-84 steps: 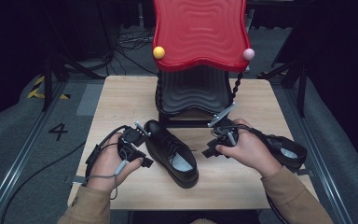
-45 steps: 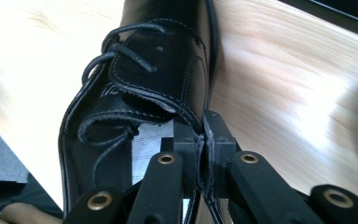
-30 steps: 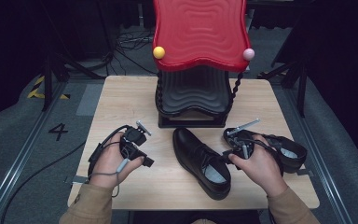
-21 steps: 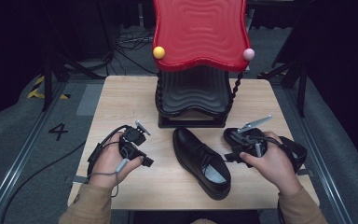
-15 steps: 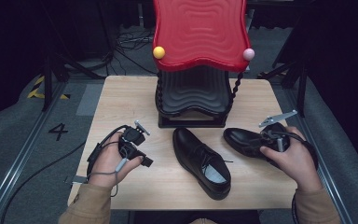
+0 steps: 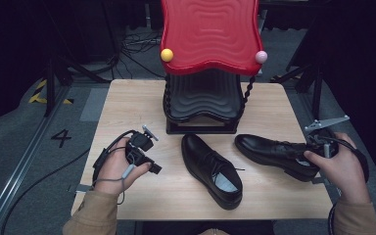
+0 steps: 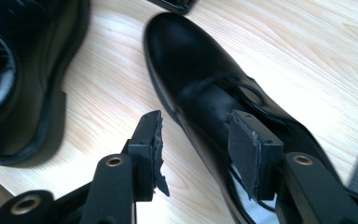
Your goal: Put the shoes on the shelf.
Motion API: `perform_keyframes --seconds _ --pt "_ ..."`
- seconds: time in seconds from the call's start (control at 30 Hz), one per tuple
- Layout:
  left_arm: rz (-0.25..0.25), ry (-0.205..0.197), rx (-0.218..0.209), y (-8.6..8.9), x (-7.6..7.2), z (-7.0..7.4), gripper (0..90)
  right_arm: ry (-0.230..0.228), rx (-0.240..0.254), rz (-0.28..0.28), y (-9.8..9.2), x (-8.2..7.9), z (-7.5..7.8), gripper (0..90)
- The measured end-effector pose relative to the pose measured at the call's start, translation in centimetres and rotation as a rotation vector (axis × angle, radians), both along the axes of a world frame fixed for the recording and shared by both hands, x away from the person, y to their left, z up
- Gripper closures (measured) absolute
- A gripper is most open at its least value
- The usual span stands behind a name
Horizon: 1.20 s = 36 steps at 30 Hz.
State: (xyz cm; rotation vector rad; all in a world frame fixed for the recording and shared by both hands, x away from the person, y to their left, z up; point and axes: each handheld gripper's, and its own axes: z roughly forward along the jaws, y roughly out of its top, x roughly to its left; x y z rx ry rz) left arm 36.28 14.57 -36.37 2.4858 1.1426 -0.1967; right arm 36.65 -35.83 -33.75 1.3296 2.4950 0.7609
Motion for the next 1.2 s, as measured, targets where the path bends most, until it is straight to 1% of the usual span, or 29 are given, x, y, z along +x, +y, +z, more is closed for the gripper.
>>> perform_keyframes --seconds 0.07,0.1,0.13,0.17,0.2,0.3,0.5,0.6,0.63,0.67,0.7,0.73,0.77,0.83,0.87,0.9,0.97,1.03,1.07,1.1,1.13,1.17,1.2 --pt "0.003 -0.001 0.000 0.0 0.1 0.0 58.6 0.008 -0.002 -0.019 -0.6 -0.1 0.0 51.6" --pt "0.004 -0.002 0.000 -0.1 0.1 0.0 58.7 0.008 -0.018 -0.041 -1.1 -0.1 -0.1 50.2" --pt "0.001 -0.003 0.000 -0.1 0.1 0.0 58.6 0.010 -0.037 -0.039 -1.3 -0.1 -0.2 49.7" --pt "0.000 0.002 -0.001 -0.2 0.1 0.0 58.6 0.022 -0.054 -0.040 -1.5 -0.1 -0.4 49.4" --pt "-0.003 0.004 0.002 -0.2 0.1 -0.1 58.7 0.029 -0.061 -0.039 -1.8 0.0 -0.6 48.9" --pt "-0.003 0.004 0.002 -0.3 0.2 -0.1 58.6 0.057 -0.083 -0.019 -2.2 0.3 -1.4 47.7" --pt "0.001 0.010 0.004 -0.3 0.2 -0.2 58.5 0.089 -0.093 0.021 -2.1 1.1 -2.8 47.4" --pt "-0.004 0.011 0.002 -0.3 0.2 -0.3 58.5 0.111 -0.107 0.061 -1.7 1.7 -3.8 50.9" --pt "-0.005 0.006 0.003 -0.2 0.2 -0.3 58.5 0.123 -0.102 0.080 -1.6 1.9 -4.2 52.6" --pt "-0.005 0.006 0.003 -0.2 0.2 -0.3 58.5 0.123 -0.102 0.080 -1.6 1.9 -4.2 52.6" --pt "-0.004 0.009 0.003 -0.2 0.2 -0.3 58.5 0.141 -0.110 0.102 -1.3 2.1 -4.6 53.8" --pt "-0.002 0.005 0.003 -0.2 0.1 -0.3 58.4 0.158 -0.123 0.136 -0.9 2.3 -5.2 57.1" --pt "0.002 0.007 0.002 -0.1 0.1 -0.3 58.3 0.156 -0.131 0.169 -0.7 2.4 -5.4 58.6" --pt "0.002 0.006 0.002 -0.1 0.1 -0.3 58.2 0.160 -0.139 0.173 -0.5 2.4 -5.6 59.3" --pt "0.000 0.006 0.003 -0.1 0.1 -0.3 58.2 0.153 -0.167 0.182 -0.4 2.5 -5.6 65.3" --pt "0.002 0.006 0.002 -0.1 0.1 -0.3 58.2 0.154 -0.184 0.185 -0.4 2.6 -5.6 68.4" --pt "0.001 0.006 0.004 -0.1 0.1 -0.3 58.2 0.158 -0.183 0.195 -0.4 2.6 -5.5 74.5" --pt "0.000 0.011 0.004 -0.2 0.1 -0.3 58.2 0.166 -0.171 0.209 -0.4 2.4 -5.2 79.8" --pt "-0.002 0.012 0.004 -0.2 0.1 -0.4 58.2 0.174 -0.140 0.222 -0.4 2.3 -5.1 81.8" --pt "-0.004 0.013 0.005 -0.2 0.1 -0.4 58.2 0.170 -0.121 0.229 -0.2 2.2 -5.0 82.2" --pt "-0.004 0.013 0.005 -0.2 0.1 -0.4 58.2 0.170 -0.121 0.229 -0.2 2.2 -5.0 82.2" --pt "-0.005 0.013 0.004 -0.2 0.1 -0.4 58.2 0.169 -0.110 0.228 -0.1 2.1 -4.9 82.7" --pt "-0.005 0.012 0.004 -0.2 0.1 -0.4 58.2 0.178 -0.086 0.221 0.5 1.9 -4.5 83.0"
